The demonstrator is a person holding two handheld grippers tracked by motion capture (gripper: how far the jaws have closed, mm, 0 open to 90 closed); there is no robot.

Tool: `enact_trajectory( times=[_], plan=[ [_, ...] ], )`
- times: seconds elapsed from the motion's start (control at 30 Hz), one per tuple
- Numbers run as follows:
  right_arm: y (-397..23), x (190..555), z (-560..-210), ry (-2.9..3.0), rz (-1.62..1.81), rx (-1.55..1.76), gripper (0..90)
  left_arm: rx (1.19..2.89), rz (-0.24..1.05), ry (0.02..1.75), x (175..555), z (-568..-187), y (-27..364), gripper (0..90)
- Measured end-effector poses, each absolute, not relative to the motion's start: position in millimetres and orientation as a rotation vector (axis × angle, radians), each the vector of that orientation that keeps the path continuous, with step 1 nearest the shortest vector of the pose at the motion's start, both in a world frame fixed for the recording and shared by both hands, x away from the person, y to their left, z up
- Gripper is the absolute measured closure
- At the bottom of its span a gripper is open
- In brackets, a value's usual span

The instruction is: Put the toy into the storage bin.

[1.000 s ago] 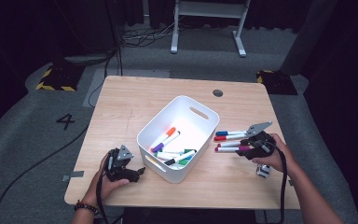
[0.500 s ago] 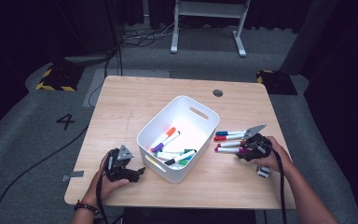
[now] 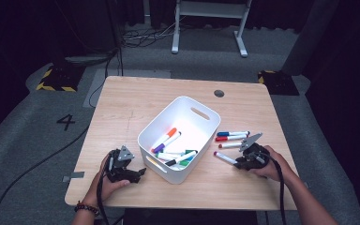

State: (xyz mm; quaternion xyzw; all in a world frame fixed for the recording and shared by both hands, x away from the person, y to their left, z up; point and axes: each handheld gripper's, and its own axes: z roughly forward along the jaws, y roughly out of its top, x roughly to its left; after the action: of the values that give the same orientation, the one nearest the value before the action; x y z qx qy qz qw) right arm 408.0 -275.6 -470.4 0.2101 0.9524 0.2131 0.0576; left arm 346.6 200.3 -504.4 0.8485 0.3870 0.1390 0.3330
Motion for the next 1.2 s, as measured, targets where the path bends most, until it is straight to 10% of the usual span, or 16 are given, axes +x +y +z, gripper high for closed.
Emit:
enact_trajectory(
  times=[1.2],
  plan=[
    [-313.1, 375.2, -351.9, 2.516, 1.16, 0.771, 74.7, 2.217, 0.363, 1.011, 346.6, -504.4, 200.3, 10.1]
  ],
)
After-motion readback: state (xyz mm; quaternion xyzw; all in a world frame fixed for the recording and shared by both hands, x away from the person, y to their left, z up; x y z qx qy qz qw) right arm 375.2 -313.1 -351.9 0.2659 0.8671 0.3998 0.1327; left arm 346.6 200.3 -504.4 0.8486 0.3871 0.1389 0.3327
